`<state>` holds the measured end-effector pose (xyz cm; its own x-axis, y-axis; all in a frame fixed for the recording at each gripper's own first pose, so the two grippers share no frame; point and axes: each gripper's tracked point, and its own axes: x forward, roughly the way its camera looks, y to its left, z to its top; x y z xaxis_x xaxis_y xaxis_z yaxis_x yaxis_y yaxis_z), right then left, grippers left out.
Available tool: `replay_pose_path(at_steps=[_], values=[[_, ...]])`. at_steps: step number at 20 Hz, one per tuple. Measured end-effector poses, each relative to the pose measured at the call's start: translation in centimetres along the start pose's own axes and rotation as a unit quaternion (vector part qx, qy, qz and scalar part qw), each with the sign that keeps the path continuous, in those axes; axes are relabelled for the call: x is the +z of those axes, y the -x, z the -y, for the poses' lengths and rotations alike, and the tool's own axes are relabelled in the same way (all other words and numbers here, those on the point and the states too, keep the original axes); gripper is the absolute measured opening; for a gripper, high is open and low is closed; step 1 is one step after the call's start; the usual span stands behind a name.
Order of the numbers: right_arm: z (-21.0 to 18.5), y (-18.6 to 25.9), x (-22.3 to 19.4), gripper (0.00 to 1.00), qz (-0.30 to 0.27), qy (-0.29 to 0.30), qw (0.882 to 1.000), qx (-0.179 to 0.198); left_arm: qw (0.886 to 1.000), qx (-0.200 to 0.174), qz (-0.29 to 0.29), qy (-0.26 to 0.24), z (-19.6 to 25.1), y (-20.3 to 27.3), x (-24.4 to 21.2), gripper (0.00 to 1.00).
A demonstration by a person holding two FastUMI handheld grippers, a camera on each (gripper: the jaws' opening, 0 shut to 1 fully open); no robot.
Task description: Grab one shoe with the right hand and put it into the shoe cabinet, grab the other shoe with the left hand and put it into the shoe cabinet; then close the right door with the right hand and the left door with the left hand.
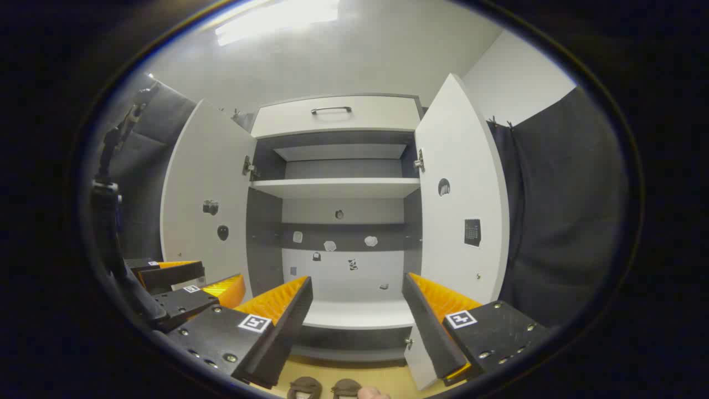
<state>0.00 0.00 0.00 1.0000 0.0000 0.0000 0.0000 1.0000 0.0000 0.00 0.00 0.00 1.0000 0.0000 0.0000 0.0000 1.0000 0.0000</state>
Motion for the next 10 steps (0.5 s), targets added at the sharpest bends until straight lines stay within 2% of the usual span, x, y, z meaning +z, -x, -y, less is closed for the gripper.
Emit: replay_pose_path(at_steps=[10], values=[[-0.35,-0.15,-0.82,0.98,-0.006,-0.005,1.0,-0.001,1.0,0.002,0.003,-0.002,-0.37,0.0,0.03,0.99]])
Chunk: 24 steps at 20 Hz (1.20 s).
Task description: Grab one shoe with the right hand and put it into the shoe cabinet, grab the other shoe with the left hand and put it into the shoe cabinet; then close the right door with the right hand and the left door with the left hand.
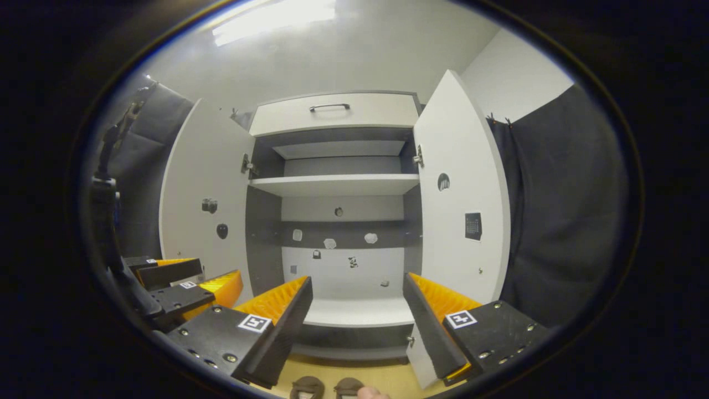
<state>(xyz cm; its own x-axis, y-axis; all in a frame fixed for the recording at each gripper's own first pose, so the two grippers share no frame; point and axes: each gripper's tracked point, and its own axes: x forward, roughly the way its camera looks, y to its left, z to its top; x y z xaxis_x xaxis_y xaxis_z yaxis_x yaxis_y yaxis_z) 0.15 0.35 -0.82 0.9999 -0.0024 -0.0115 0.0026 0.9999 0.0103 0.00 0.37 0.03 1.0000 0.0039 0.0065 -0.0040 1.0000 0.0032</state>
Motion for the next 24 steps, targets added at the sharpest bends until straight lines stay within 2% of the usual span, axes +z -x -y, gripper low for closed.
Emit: replay_pose_path(at_steps=[5,7,12,14,15,16,17,18,19,20,21,24], values=[[0.0,-0.1,-0.6,0.98,-0.003,0.003,1.0,-0.001,1.0,0.003,-0.001,0.001,-0.2,-0.1,-0.2,0.99],[-0.3,-0.2,-2.1,0.98,-0.016,0.005,1.0,0.003,1.0,0.005,-0.002,0.002,-0.5,-0.1,-0.2,0.99],[-1.0,0.2,-10.3,0.98,-0.083,-0.001,0.996,0.024,1.0,0.016,-0.006,0.0,-1.3,0.2,-0.5,0.99],[-1.5,0.6,-14.1,0.94,-0.113,-0.01,0.993,0.035,1.0,0.021,-0.004,-0.001,-1.7,0.4,-0.4,0.99],[-1.5,0.8,-16.2,0.94,-0.132,-0.01,0.99,0.037,1.0,0.024,-0.004,-0.002,-2.0,0.5,-0.3,0.99],[-1.6,1.2,-18.4,0.99,-0.152,-0.009,0.988,0.04,1.0,0.027,-0.004,-0.002,-2.2,0.6,-0.4,0.99],[-1.6,1.4,-20.6,0.94,-0.174,-0.005,0.984,0.041,1.0,0.03,-0.005,-0.001,-2.4,0.6,-0.4,0.99],[-1.5,1.9,-23.0,0.99,-0.195,-0.002,0.98,0.042,0.999,0.034,-0.004,0.0,-2.6,0.7,-0.3,0.99],[-1.5,2.3,-25.4,0.99,-0.22,0.003,0.974,0.044,0.999,0.036,-0.003,0.002,-2.9,0.8,-0.3,0.99],[-1.5,2.8,-27.7,0.94,-0.246,0.008,0.968,0.046,0.999,0.039,-0.003,0.002,-3.1,0.8,-0.4,0.99],[-1.6,3.4,-30.1,0.99,-0.269,0.013,0.962,0.049,0.999,0.042,-0.004,0.001,-3.3,0.9,-0.4,0.99],[-1.9,4.8,-36.1,0.99,-0.327,0.017,0.943,0.065,0.999,0.051,0.0,0.0,-4.1,1.1,-0.4,0.99]])
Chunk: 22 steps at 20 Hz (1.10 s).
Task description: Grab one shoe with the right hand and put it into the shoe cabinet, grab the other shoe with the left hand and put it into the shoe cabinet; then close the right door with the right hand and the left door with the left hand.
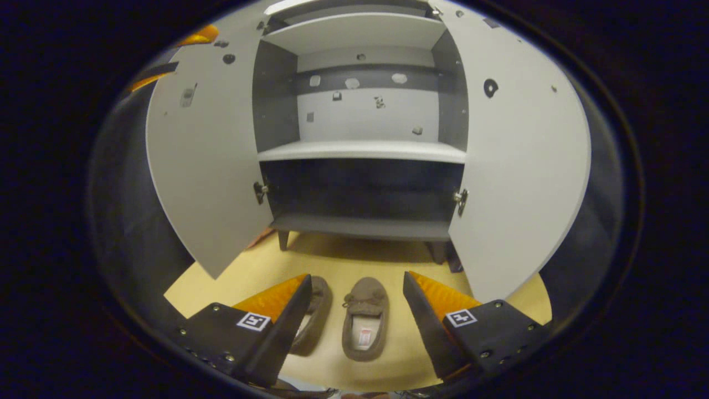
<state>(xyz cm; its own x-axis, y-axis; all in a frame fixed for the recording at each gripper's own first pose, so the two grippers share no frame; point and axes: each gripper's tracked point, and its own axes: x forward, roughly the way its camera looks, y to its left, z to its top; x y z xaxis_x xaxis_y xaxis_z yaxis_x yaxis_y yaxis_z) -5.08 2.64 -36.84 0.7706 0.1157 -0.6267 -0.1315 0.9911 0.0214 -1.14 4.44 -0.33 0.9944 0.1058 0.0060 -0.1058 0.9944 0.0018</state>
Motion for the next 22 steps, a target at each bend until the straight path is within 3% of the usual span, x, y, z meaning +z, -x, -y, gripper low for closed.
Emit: replay_pose_path(at_steps=[5,7,12,22], values=[[-0.7,-3.1,-6.3,0.96,-0.058,0.0,0.998,0.023,1.0,0.015,0.0,-0.004,-1.3,0.4,0.0,0.99],[-0.9,-3.9,-7.7,0.99,-0.073,0.003,0.997,0.022,1.0,0.024,0.001,-0.007,-2.1,0.5,0.1,0.99],[-1.8,-6.4,-10.2,0.75,-0.106,0.012,0.994,0.025,0.999,0.045,0.001,-0.011,-3.7,1.1,0.1,0.99],[-1.9,-12.5,-13.8,0.75,-0.156,0.011,0.988,0.008,0.998,0.06,-0.002,-0.007,-5.3,1.5,0.0,0.99]])
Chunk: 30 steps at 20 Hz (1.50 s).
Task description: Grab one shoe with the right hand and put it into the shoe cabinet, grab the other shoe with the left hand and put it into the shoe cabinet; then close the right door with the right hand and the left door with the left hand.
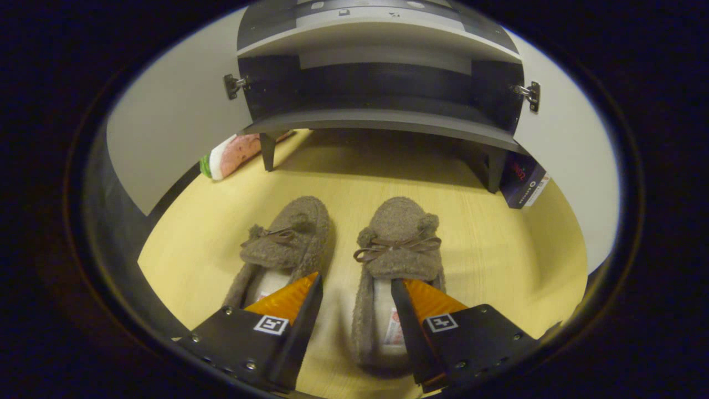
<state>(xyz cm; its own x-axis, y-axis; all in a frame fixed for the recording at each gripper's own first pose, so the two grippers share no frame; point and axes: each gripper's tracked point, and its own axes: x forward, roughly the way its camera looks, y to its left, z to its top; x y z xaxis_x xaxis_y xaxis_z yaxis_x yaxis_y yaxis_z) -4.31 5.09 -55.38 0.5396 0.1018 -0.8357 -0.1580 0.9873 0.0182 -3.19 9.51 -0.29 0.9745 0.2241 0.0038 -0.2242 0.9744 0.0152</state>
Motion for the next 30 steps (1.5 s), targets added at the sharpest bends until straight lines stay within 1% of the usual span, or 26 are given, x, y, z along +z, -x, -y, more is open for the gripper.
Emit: replay_pose_path(at_steps=[1,2,4,7,10,11,13,14,15,17,19,20,21,22,24,27,30], values=[[-0.1,-0.7,0.1,0.76,-0.003,-0.002,1.0,0.001,1.0,0.0,-0.001,0.002,-0.1,-0.1,-0.1,0.99],[0.3,-1.3,0.1,0.77,-0.007,-0.001,1.0,-0.009,1.0,0.001,-0.003,0.004,-0.2,-0.1,-0.1,0.99],[0.4,-2.3,-0.1,0.34,-0.018,0.001,1.0,-0.016,1.0,0.006,-0.005,0.004,-0.6,-0.3,-0.3,0.99],[0.3,-2.7,-0.3,0.34,-0.029,0.006,0.999,-0.012,1.0,0.01,-0.006,-0.002,-0.8,-0.3,-0.5,0.99],[0.4,-2.6,-0.3,0.37,-0.029,0.013,0.999,-0.01,1.0,0.009,-0.009,0.004,-0.5,-0.6,-0.9,0.99],[1.2,-2.4,-0.7,0.37,-0.029,0.022,0.999,-0.037,1.0,0.006,-0.012,0.008,-0.4,-0.6,-1.0,0.99],[1.3,-2.7,-0.3,0.09,-0.033,0.022,0.999,-0.035,1.0,0.004,-0.016,0.01,-0.1,-0.7,-1.3,0.99],[1.4,-2.8,-0.3,0.13,-0.033,0.022,0.999,-0.033,1.0,0.003,-0.016,0.009,-0.1,-0.7,-1.4,0.99],[1.3,-2.7,-0.3,0.09,-0.035,0.017,0.999,-0.033,1.0,0.002,-0.015,0.007,0.0,-0.6,-1.4,0.99],[1.3,-2.2,0.1,0.09,-0.03,0.012,0.999,-0.029,1.0,-0.001,-0.015,0.006,0.3,-0.7,-1.5,0.99],[1.2,-1.7,0.7,0.09,-0.01,0.011,1.0,-0.023,1.0,-0.005,-0.016,0.005,0.6,-0.8,-1.6,0.99],[1.3,0.1,1.4,0.05,0.002,0.007,1.0,-0.026,1.0,-0.008,-0.018,0.005,0.8,-0.8,-1.8,0.99],[1.3,-0.7,1.5,0.01,0.002,0.001,1.0,-0.019,1.0,-0.009,-0.019,0.004,0.9,-0.8,-1.8,0.99],[1.3,-0.5,1.3,0.01,-0.002,-0.006,1.0,-0.013,1.0,-0.009,-0.017,0.002,0.8,-0.9,-1.8,0.99],[2.1,0.5,2.2,0.01,0.01,-0.016,1.0,-0.018,1.0,-0.009,-0.015,0.0,0.8,-0.8,-1.8,0.99],[2.6,3.6,5.2,0.0,0.046,-0.023,0.999,-0.016,1.0,-0.009,-0.014,-0.004,0.7,-0.9,-1.8,0.98],[3.0,7.6,11.3,0.0,0.105,-0.028,0.994,-0.015,1.0,-0.01,-0.012,-0.009,0.7,-0.9,-1.9,0.99]])
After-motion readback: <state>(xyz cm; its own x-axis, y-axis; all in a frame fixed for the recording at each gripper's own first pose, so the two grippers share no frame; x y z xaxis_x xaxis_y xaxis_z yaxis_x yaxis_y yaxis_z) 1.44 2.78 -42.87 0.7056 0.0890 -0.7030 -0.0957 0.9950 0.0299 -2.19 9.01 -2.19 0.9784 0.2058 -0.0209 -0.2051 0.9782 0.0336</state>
